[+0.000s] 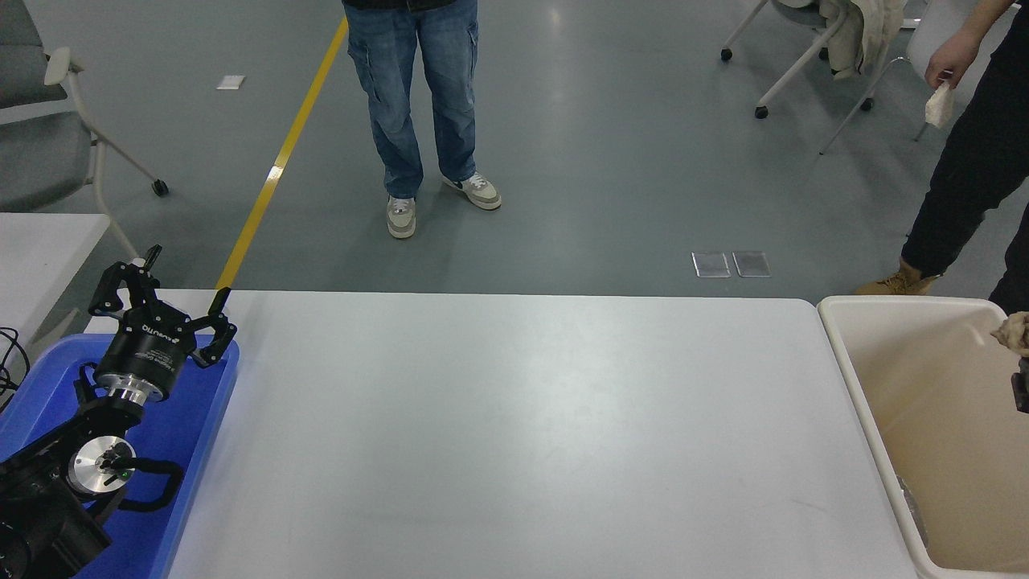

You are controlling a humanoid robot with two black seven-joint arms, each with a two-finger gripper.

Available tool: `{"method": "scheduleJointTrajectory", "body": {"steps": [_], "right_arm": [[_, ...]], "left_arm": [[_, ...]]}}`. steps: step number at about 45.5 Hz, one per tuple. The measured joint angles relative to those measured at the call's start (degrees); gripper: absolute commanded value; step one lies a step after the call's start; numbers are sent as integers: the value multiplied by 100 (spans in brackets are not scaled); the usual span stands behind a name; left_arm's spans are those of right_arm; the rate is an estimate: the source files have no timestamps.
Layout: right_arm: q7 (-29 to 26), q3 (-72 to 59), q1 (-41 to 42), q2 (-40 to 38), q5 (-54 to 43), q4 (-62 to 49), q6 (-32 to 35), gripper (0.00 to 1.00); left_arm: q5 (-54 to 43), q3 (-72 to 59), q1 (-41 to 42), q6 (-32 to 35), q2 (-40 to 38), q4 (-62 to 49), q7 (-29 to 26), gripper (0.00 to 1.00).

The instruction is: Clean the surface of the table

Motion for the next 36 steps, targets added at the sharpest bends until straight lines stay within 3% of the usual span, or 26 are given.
{"method": "scheduleJointTrajectory", "body": {"steps": [13,36], "right_arm": [[-340,-370,-271,278,-260,-8,-143,0],[-459,-661,-523,617,-631,-8,-183,0]], "left_arm": [[0,0,0,0,-1,1,0,100],[0,0,0,0,-3,1,0,100]]}}
